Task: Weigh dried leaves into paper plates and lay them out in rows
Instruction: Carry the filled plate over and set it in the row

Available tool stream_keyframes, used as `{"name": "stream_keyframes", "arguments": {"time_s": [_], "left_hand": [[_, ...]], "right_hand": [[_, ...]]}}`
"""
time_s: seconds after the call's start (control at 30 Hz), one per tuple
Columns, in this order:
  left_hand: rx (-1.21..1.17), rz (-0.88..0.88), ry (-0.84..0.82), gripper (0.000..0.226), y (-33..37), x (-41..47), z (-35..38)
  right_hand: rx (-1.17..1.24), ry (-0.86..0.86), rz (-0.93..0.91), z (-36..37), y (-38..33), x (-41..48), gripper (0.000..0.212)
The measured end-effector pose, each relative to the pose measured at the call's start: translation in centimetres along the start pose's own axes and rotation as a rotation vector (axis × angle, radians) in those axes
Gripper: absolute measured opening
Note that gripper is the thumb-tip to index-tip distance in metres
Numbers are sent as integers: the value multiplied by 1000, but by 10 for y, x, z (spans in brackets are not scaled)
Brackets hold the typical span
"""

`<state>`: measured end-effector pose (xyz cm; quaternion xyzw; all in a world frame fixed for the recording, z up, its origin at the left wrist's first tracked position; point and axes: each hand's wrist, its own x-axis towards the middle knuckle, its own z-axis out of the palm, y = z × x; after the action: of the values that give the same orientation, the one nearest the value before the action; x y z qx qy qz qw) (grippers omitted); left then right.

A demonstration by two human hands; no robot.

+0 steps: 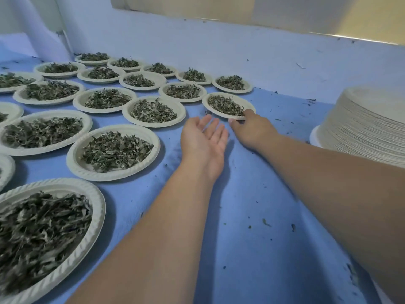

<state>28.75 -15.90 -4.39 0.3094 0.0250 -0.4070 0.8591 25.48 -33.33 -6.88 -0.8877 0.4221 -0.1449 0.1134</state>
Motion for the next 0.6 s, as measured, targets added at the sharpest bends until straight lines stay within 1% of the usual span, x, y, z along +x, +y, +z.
{"name": "stream_keyframes", "arguments": {"time_s": [0.07,0.17,0.33,0.47,0.6], "left_hand": [[-18,-27,-28,50,-3,-1,1],[-26,-22,-31,55,-4,-1,0],[-37,-24,-31,54,-4,-1,0],[-3,-36,-52,51,-5,-4,1],[-7,-40,-56,50,-5,-5,1]], "right_hand": [[-41,36,0,7,-2,7,65],[-72,29,14,10,-4,17,66],[-150,-13,48,16,-3,31,67],[-129,-7,71,18,-1,37,71],[-118,-25,98,18,-3,40,79]]}}
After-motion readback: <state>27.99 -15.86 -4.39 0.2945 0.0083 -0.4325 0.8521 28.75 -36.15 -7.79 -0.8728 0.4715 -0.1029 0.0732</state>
